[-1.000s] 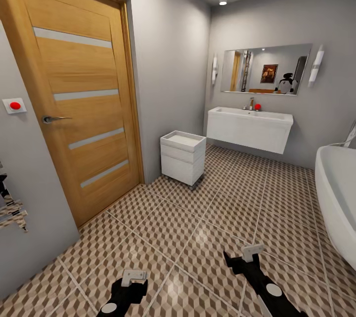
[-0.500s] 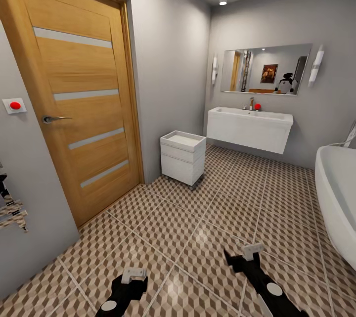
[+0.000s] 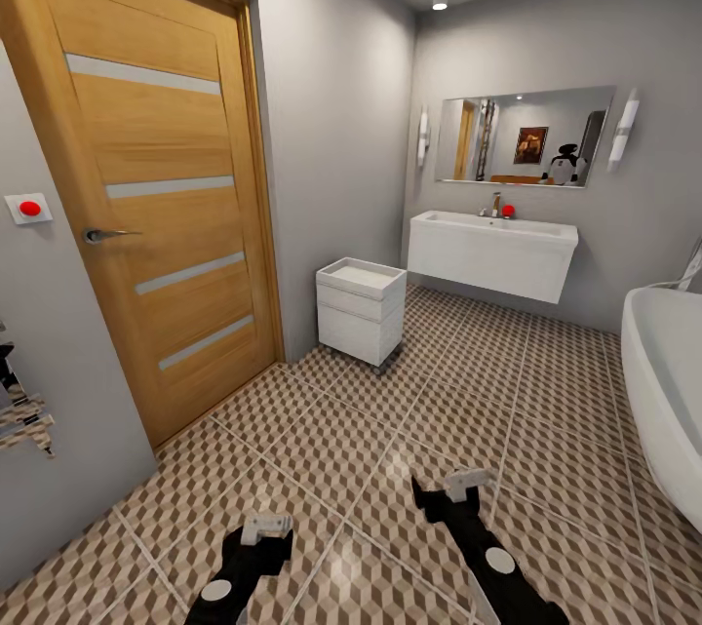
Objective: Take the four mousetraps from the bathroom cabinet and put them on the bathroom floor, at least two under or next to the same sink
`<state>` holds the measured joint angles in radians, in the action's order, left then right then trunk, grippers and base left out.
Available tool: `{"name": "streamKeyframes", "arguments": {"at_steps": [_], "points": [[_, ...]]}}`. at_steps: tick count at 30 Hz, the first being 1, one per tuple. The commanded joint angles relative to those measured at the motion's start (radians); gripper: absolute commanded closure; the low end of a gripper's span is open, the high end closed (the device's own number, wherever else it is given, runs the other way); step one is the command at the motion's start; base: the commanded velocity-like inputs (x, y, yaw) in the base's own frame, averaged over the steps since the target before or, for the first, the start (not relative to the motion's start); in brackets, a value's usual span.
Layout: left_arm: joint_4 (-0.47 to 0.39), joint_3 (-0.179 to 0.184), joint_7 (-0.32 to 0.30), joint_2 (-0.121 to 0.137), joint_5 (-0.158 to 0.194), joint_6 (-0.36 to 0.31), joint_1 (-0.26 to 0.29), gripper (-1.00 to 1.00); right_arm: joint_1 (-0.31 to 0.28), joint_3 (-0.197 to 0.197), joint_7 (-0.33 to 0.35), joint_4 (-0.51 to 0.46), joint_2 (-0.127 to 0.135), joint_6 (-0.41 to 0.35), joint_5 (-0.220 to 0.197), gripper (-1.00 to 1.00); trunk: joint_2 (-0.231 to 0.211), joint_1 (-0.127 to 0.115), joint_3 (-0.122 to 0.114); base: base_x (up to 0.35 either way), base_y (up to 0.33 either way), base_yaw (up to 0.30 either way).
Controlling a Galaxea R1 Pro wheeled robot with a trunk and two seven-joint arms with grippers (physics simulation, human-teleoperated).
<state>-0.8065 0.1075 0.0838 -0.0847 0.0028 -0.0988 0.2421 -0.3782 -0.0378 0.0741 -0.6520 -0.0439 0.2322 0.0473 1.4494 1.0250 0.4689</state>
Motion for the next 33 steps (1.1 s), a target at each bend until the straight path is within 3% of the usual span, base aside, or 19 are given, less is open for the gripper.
{"name": "streamKeyframes", "arguments": {"at_steps": [1,6,14,21,33], "points": [[-0.005,0.004,0.007,0.001,0.000,-0.006,0.000,-1.00,-0.001,0.001,-0.017,-0.001,-0.007,0.003,0.012,-1.00,0.001,0.000,0.001,0.000,0.000,0.000],[-0.016,0.002,0.007,0.011,0.000,-0.007,0.000,-1.00,-0.001,0.001,-0.134,-0.006,-0.032,0.035,0.072,-1.00,0.001,0.000,0.001,0.000,0.000,0.000],[-0.016,0.004,0.007,0.021,-0.001,-0.006,0.000,-1.00,-0.001,0.004,-0.280,0.001,-0.041,0.098,0.081,-1.00,0.001,0.000,0.001,0.000,0.000,0.000],[-0.019,0.007,0.003,0.019,0.000,-0.002,0.000,-1.00,0.000,0.004,-0.327,-0.003,-0.040,0.106,0.083,-1.00,0.001,0.000,0.001,0.000,0.000,0.109],[-0.018,0.008,0.002,0.020,0.000,-0.002,0.000,-1.00,0.000,0.001,-0.329,-0.005,-0.039,0.107,0.086,-1.00,0.001,0.000,0.006,0.000,0.000,0.277]]}}
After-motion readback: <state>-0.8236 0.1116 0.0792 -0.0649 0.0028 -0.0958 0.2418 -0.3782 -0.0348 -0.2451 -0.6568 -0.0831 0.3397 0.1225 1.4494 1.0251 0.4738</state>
